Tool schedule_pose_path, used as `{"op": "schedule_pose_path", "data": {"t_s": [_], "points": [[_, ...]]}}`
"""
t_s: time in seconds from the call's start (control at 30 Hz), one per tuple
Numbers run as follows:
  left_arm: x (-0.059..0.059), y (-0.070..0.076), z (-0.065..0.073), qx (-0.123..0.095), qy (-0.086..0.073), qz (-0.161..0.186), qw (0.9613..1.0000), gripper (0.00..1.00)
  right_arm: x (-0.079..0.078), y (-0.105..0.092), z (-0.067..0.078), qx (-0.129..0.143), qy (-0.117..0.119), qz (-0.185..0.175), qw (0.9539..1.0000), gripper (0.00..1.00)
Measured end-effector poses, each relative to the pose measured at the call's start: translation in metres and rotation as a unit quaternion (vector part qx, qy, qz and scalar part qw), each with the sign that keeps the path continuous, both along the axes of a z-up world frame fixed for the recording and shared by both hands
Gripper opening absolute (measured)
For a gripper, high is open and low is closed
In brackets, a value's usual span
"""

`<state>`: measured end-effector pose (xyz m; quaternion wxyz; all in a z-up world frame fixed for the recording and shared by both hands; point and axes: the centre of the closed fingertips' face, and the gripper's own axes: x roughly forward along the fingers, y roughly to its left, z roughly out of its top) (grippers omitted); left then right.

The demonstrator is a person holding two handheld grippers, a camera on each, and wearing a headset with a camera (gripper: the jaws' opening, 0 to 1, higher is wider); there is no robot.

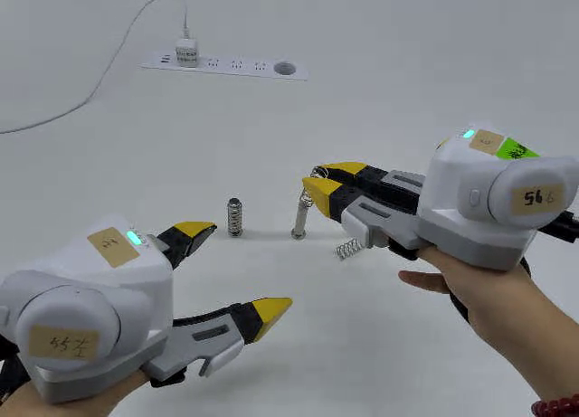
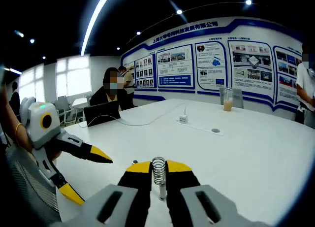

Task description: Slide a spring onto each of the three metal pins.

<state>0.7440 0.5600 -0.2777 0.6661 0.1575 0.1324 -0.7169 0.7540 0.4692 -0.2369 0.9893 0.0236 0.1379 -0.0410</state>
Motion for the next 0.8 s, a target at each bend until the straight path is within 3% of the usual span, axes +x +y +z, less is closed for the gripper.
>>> {"op": "schedule_pose_path", "data": {"t_s": [0.3, 0.8], "points": [[0.002, 0.001, -0.001, 0.002, 0.001, 0.004, 1.0, 0.69, 0.005, -0.004, -0.013, -0.012, 0.017, -0.002, 0.9998, 0.11], [0.004, 0.0, 0.0, -0.002, 0.004, 0.007, 1.0, 0.7, 0.009, -0.005, -0.032, -0.002, 0.044, -0.001, 0.999, 0.11]]}}
